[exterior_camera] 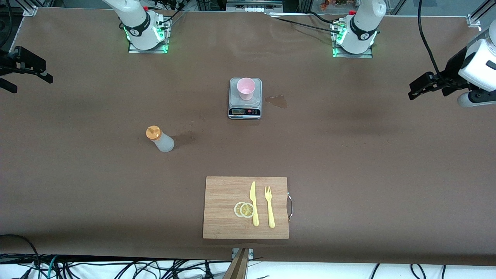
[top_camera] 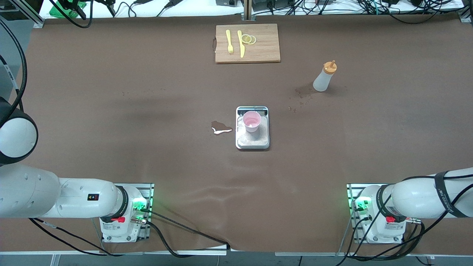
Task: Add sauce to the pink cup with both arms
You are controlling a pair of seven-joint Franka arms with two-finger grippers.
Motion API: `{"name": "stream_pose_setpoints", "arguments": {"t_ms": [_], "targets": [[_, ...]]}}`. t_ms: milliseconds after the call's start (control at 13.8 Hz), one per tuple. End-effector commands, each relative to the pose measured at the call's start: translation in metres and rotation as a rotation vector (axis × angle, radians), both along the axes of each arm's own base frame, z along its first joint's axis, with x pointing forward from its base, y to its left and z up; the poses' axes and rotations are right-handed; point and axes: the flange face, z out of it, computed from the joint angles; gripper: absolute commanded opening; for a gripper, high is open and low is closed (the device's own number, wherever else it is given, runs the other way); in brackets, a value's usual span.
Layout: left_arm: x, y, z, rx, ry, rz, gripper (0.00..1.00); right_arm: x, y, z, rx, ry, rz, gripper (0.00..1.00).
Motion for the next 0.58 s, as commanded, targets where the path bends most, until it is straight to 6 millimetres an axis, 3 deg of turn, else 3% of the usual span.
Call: {"name": "stream_pose_setpoints", "arguments": {"t_ms": [0,289,506], "targets": [[-0.002,0.007,-0.011,0.023,-0.004,-0.015,1.0,-0.001,0.004,0.006,0.003,-0.004,-0.01,1.0],[0.009,0.013,-0.027,0.026,0.025,-0.007,1.0,-0.002,0.006,0.005,0.0,0.013,-0.007,1.0],[0.016,0.012,-0.018,0.039,0.003,0.006,1.0,-0.003,0.009,0.005,-0.019,0.013,0.0,1.0]]}}
